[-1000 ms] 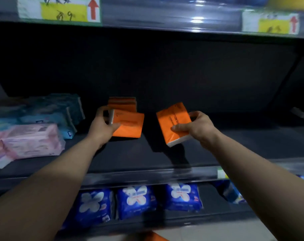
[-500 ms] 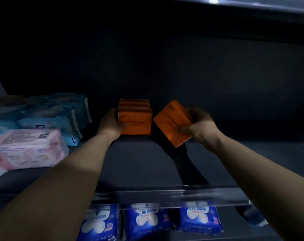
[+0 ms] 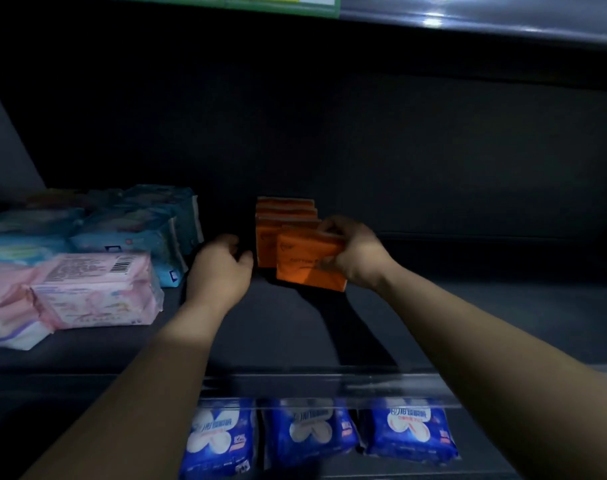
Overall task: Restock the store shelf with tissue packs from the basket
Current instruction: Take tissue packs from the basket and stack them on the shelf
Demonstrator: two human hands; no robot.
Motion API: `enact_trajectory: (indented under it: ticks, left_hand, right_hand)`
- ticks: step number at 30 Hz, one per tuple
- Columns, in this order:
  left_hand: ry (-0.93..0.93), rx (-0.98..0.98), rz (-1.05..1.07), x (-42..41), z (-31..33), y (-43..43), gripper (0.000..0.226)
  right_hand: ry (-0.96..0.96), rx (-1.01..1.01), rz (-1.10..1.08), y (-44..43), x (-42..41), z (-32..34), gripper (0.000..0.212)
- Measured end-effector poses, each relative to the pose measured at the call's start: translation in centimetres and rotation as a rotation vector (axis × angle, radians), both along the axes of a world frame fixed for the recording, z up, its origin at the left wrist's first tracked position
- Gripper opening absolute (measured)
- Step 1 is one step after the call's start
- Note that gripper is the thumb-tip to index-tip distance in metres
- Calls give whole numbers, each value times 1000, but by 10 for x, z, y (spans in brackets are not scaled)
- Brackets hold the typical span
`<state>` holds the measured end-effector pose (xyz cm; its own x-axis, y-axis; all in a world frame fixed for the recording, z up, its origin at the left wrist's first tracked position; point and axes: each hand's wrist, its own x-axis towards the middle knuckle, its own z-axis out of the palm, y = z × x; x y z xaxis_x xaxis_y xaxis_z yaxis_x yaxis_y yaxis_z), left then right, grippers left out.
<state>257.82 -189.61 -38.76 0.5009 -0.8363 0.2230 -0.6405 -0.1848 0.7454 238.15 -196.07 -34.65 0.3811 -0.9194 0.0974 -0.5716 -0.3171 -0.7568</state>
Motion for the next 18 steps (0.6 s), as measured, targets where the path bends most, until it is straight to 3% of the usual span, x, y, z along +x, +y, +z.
enact_trajectory:
  ticks: [7,13,18]
  left_hand:
    - [-126,-15,29,-3,-12,31,39]
    - [-127,-5,9,-12,-11,34,38]
    - [-223,-15,-31,-27,-4,38,38]
  right_hand:
    - [354,-272,-66,-10,32,-22,53]
    - [240,-297,-131,-14,41,-28,50]
    - [254,-327,-109,-4,21,-24,69]
